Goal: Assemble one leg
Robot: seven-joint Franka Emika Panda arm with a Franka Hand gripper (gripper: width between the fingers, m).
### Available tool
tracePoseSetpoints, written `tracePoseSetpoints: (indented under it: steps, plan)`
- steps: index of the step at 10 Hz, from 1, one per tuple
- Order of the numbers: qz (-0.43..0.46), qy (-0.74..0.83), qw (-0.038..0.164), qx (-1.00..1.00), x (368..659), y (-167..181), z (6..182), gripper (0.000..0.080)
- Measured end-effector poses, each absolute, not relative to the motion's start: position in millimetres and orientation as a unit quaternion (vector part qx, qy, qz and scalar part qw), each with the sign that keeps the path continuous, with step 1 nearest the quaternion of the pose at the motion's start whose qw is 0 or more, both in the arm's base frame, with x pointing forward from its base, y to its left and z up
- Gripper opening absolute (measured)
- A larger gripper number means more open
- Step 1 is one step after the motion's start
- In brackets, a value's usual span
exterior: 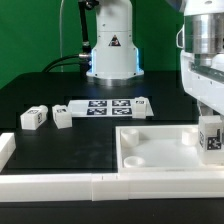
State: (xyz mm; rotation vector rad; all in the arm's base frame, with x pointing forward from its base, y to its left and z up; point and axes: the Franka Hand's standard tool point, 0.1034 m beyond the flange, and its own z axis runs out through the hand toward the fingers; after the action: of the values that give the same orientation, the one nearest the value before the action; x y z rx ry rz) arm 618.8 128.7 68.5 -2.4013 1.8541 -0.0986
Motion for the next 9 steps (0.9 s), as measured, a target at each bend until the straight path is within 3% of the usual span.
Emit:
tracePoseSetpoints:
  steps: [1, 2, 7, 9]
  plan:
    - [-0.039, 0.547, 0.053, -0.835, 618.9, 130.9, 68.2, 0.0617]
    - [-0.043, 0.475, 0.049, -0.877, 618.5, 130.8, 67.4, 0.0640]
    - [-0.057, 0.200, 0.033, -0.978, 621.7, 124.2, 68.1, 0.0649]
    - [-0.062, 0.072, 0.015, -0.995, 622.1, 122.6, 68.3, 0.0649]
